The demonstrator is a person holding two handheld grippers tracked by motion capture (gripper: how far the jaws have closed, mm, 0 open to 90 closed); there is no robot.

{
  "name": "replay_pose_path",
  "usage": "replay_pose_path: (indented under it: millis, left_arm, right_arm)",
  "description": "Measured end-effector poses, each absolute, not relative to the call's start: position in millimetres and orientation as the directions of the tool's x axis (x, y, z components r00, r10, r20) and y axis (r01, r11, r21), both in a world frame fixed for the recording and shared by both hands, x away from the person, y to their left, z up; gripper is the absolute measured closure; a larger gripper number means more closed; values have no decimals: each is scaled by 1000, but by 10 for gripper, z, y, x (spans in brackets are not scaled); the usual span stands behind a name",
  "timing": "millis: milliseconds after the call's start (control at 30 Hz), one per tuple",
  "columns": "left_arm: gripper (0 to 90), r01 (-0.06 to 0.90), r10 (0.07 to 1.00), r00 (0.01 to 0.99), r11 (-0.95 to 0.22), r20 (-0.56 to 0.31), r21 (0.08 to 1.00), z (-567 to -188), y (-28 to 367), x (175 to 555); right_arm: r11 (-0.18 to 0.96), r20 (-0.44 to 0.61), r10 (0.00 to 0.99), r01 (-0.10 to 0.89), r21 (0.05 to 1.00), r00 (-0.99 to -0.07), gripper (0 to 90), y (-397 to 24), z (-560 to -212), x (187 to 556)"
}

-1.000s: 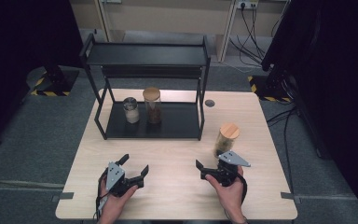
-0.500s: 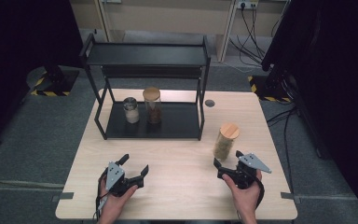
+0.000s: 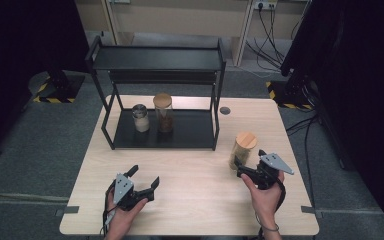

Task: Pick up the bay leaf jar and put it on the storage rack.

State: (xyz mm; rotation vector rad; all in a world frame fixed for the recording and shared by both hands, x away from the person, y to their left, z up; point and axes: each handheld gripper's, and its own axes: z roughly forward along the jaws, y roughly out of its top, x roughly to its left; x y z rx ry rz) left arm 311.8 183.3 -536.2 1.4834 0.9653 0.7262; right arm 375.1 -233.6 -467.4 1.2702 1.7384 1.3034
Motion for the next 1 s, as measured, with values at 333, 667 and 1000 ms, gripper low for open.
replay_pose_path:
  millis: [333,667,1000]
  left_arm:
    - [96,164,880,466,11,-87,986,-5363,1837,3116]
    - [96,166,880,467,12,-90,986,-5363,1840,3118]
    - [96,166,880,466,13,-90,986,-5363,1841,3118]
  right_arm:
    - [78,40,937,321,944,-347,95,-2298,-4646,3954]
    - [100,28,930,325,940,-366,207,-2277,-4691,4056]
    - [126,3,926,316,940,-378,253,-2270,-4686,4048]
